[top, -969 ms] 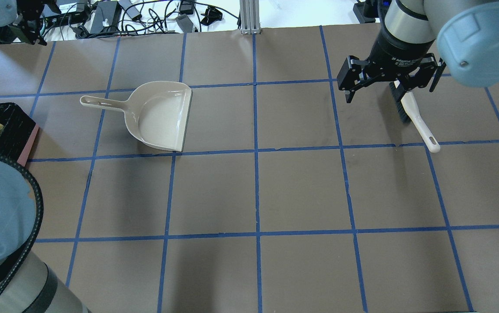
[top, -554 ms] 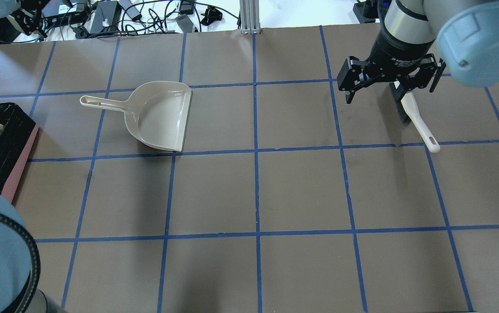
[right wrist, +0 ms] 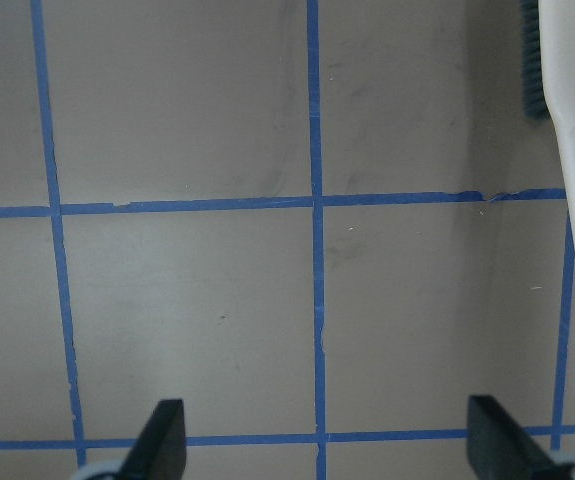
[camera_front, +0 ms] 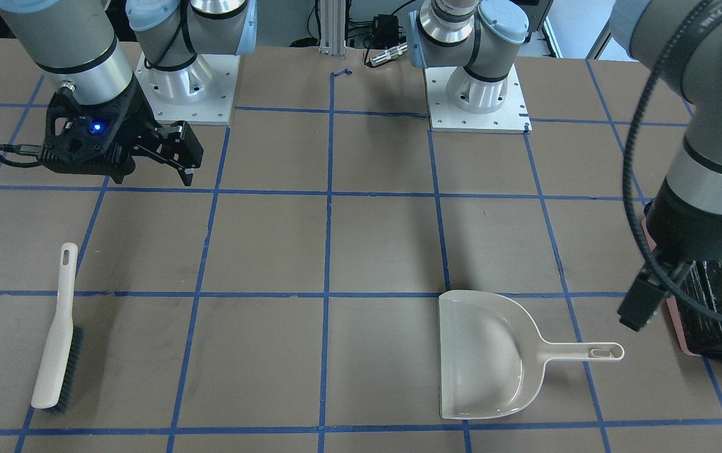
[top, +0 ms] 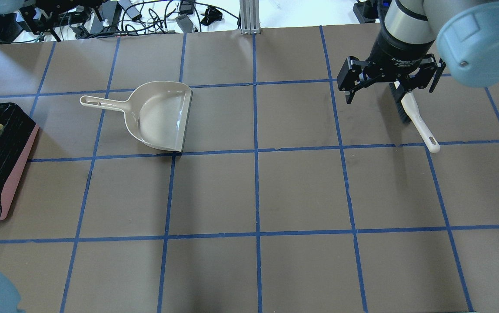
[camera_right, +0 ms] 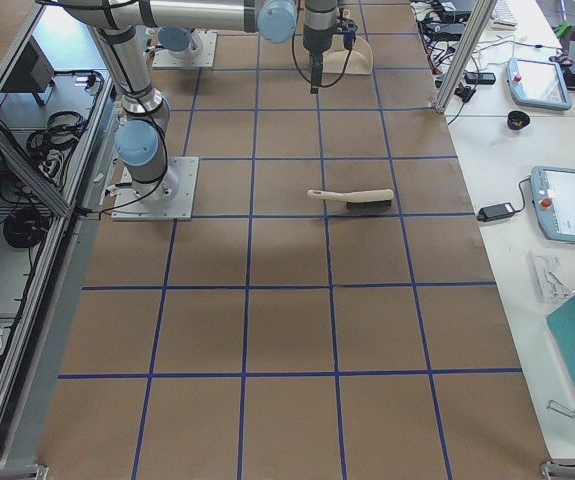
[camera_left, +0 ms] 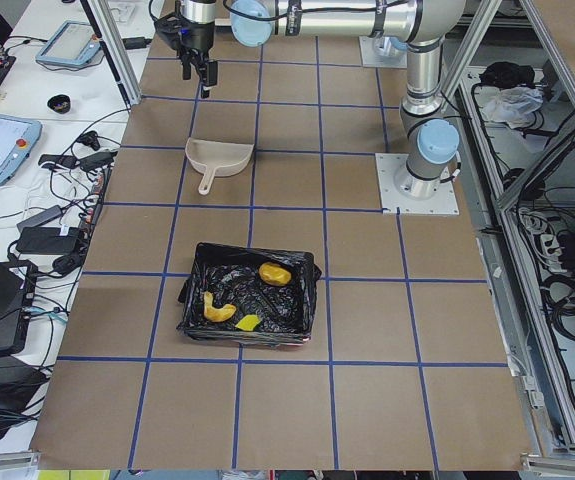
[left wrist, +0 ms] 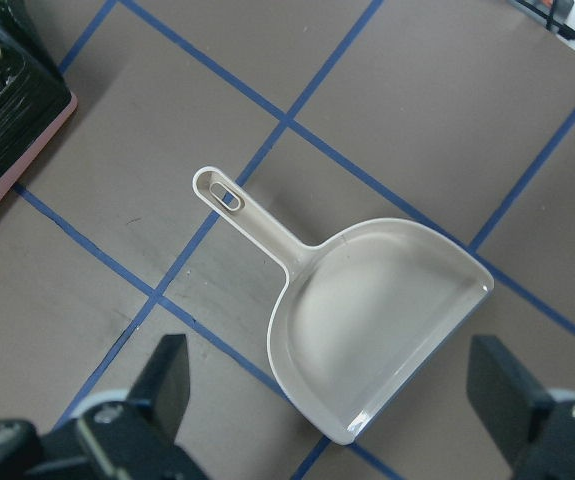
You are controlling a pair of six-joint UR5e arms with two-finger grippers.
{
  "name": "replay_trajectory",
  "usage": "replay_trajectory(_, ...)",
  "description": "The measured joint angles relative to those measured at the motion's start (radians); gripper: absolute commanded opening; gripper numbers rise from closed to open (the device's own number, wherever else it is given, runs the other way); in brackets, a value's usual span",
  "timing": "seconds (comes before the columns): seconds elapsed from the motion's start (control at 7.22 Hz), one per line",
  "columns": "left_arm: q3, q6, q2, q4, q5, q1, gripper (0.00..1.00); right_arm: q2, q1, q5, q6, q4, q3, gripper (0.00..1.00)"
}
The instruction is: Sweep and dump trash into bin
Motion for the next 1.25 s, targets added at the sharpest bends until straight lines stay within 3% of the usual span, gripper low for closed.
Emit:
replay_trajectory(0.28,-0.075,0.122,0.058,-0.044,-0.011,-0.057,1.0,0.0,0.0,0.0,0.0,-0.001,0.0,1.0)
replay_trajectory(0.69,-0.179,0.309,0.135,-0.054,-0.145,-0.083,1.0,-0.001,0.0,0.0,0.003,0.004,0.001,1.0)
replay_trajectory(1.25,-0.3,0.479,0.191,-0.054,-0.168,-0.118,1.0,-0.002,0.0,0.0,0.019,0.01,0.002,1.0)
